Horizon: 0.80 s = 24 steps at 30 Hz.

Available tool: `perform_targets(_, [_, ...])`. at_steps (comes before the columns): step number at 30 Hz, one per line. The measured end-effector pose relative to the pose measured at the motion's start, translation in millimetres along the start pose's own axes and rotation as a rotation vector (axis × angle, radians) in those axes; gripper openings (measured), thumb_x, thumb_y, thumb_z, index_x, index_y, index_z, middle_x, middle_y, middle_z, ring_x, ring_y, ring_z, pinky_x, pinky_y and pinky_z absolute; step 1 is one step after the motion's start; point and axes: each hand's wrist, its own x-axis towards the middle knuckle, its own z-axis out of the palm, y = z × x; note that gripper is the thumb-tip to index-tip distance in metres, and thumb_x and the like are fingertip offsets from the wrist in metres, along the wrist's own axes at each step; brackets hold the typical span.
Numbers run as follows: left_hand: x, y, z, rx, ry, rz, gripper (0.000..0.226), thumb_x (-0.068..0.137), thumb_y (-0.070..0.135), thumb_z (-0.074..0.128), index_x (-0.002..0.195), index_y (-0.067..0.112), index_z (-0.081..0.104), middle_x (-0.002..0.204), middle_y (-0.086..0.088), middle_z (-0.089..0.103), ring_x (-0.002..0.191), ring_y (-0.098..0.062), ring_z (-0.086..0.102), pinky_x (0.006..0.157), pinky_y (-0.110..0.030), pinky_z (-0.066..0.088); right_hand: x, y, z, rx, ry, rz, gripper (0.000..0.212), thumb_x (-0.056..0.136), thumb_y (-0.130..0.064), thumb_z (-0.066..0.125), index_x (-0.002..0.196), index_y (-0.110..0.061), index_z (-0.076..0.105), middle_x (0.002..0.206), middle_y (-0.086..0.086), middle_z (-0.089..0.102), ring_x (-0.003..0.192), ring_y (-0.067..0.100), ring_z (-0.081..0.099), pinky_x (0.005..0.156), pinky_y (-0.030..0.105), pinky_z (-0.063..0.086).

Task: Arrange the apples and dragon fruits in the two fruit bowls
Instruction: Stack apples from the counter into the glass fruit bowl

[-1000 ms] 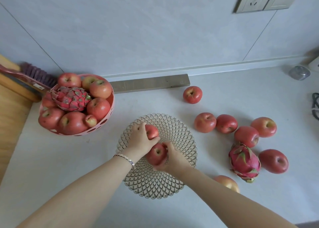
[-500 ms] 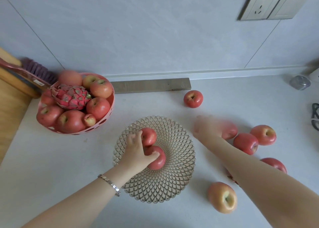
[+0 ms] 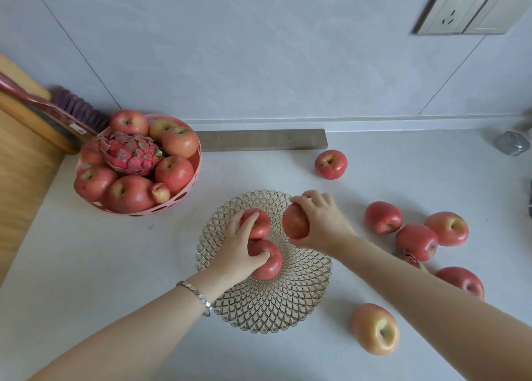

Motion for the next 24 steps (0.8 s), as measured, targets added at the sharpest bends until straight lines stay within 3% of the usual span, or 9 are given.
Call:
perform_targets(4, [3,-3,0,0.002,-0.021,0.051,0.079,0.085,0.029,0.064,0.147,0.031,0.015,0.155,0.012,-0.009,0.142,-0.015,0.019,0.108,-0.026,0.031,4,-13,26,-0.112,-0.067,-0.029,0.071,0.070,-0.037,0.072,0.133,-0.021,0.042,0.131,0.003,0.044,0.120,0.029,0.036,0.099,0.040,0.038])
perform_targets(11, [3,-14,0,-0.031,-0.076,0.060,0.082,0.086,0.021,0.063,0.148,0.032,0.010,0.154,0.010,-0.016,0.145,-0.014,0.008,0.111,-0.026,0.028,2,1,39,0.081,-0.053,-0.034,0.074,0.062,-0.032,0.080,0.128,-0.017,0.049,0.128,0.004,0.050,0.119,0.027,0.044,0.098,0.043,0.043])
perform_targets(14, [2,-15,-2,-0.018,-0.104,0.062,0.083,0.087,0.019,0.060,0.148,0.033,0.005,0.153,0.011,-0.022,0.144,-0.015,0.012,0.098,-0.016,0.033,2,6,40,0.097,-0.146,-0.022,0.083,0.064,-0.025,0.079,0.135,-0.017,0.038,0.135,0.004,0.044,0.122,0.025,0.045,0.099,0.037,0.042])
perform_targets(18, [1,-12,2,0.052,-0.080,0.064,0.087,0.087,0.020,0.058,0.148,0.033,-0.002,0.153,0.007,-0.029,0.138,-0.019,0.030,0.079,-0.014,0.041,0,7,43,0.140,-0.148,-0.023,0.083,0.064,-0.021,0.080,0.135,-0.016,0.037,0.136,0.004,0.043,0.124,0.022,0.045,0.099,0.030,0.039])
perform_targets(21, [-1,-9,8,0.000,-0.042,0.057,0.085,0.087,0.018,0.058,0.149,0.030,0.000,0.153,0.006,-0.028,0.146,-0.020,0.010,0.095,-0.014,0.033,0,9,44,0.139,-0.139,-0.021,0.083,0.064,-0.023,0.080,0.134,-0.017,0.037,0.135,0.002,0.044,0.122,0.022,0.047,0.099,0.035,0.043])
perform_targets(24, [-4,-4,13,-0.041,-0.008,0.010,0.083,0.088,0.020,0.057,0.149,0.029,0.001,0.154,0.002,-0.026,0.147,-0.021,-0.003,0.109,-0.024,0.024,0,7,48,0.068,-0.146,-0.030,0.087,0.065,-0.025,0.079,0.138,-0.018,0.032,0.139,0.001,0.040,0.128,0.022,0.040,0.106,0.036,0.035])
